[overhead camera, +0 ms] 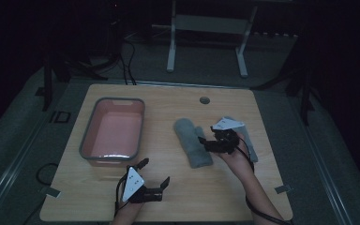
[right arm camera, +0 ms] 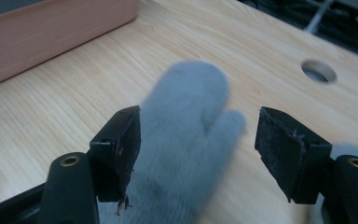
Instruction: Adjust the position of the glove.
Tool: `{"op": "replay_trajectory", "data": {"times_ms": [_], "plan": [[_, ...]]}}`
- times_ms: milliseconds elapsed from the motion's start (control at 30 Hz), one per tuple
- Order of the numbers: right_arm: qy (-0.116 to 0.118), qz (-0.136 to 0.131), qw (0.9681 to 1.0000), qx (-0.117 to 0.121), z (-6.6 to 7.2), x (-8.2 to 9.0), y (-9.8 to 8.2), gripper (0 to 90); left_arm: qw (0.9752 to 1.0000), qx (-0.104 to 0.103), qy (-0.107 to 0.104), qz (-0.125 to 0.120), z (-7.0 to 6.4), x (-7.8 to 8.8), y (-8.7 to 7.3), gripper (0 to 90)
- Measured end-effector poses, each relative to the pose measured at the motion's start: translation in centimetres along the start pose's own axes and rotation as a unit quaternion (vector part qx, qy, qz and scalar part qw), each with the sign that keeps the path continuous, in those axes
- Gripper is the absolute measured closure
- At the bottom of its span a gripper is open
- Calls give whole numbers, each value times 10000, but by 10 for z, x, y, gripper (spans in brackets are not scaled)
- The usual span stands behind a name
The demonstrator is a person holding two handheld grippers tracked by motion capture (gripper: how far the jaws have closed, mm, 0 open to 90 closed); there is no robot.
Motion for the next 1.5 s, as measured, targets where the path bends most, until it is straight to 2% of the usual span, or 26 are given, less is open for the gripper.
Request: {"op": "replay_trajectory", "data": {"times_ms": [100, 200, 267, 400, 433, 467, 533, 600, 700, 767, 800, 900, 967, 1067, 1133, 1233, 1333, 1367, 1433, 1500], "plan": [[142, 47, 9996, 239, 3, -12, 4, 409, 10000, 13, -15, 4, 0, 0, 0, 17], [301, 114, 9985, 438, 5, -25, 6, 438, 10000, 41, -71, -27, 0, 0, 0, 17], [339, 208, 9980, 488, 5, -34, 6, 439, 9999, 42, -112, -36, -1, 1, 0, 17], [403, 491, 9970, 439, 1, -51, -2, 465, 9999, 30, -108, -40, -1, 1, 0, 17], [403, 491, 9970, 439, 1, -51, -2, 465, 9999, 30, -108, -40, -1, 1, 0, 17], [420, 540, 9969, 401, 0, -54, -4, 488, 9999, 34, -107, -43, -1, 1, 0, 17], [480, 806, 9953, 257, -6, -66, -15, 523, 9999, 37, -111, -42, -1, 1, 0, 17], [588, 917, 9940, 73, -8, -72, -22, 526, 9999, 28, -110, -38, -1, 1, 0, 17], [577, 978, 9935, 10, -7, -79, -29, 539, 9999, 13, -113, -46, -2, 1, 0, 17], [509, 997, 9936, 148, -5, -80, -30, 573, 9999, -1, -106, -46, -2, 1, 0, 18], [476, 989, 9939, 97, -4, -80, -30, 597, 9999, -6, -110, -46, -2, 1, 0, 17], [378, 943, 9948, -14, -1, -81, -30, 772, 9999, -9, -103, -46, -2, 1, 0, 17], [283, 858, 9956, -239, 2, -79, -27, 829, 9999, 1, -100, -44, -2, 1, 0, 17], [16, 635, 9969, -457, 6, -71, -22, 848, 9999, 23, -103, -47, -2, 1, 0, 17], [-94, 450, 9965, -700, 7, -64, -18, 851, 9999, 12, -104, -51, -2, 1, 0, 17], [-322, 298, 9956, -834, 11, -54, -13, 853, 9999, 1, -103, -59, -2, 1, 0, 17], [-552, 205, 9941, -912, 12, -44, -10, 854, 9999, 5, -99, -58, -2, 1, 0, 17], [-593, 247, 9937, -920, 12, -42, -9, 855, 9999, 5, -99, -58, -2, 1, 0, 18], [-559, 225, 9925, -1061, 11, -38, -10, 855, 9999, 7, -96, -52, -2, 1, 0, 17], [-645, 229, 9907, -1174, 8, -33, -13, 856, 9999, 1, -92, -51, -2, 1, 0, 17]]}}
Point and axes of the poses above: each handheld gripper's, and its own axes: x roughly backward along the jaws, y roughly out of its top, z roughly to its left, the point moved 4 cm from there along -x, roughly forward along the jaws, and after that the axes turned 8 degrees about y, right-handed, at the moved point
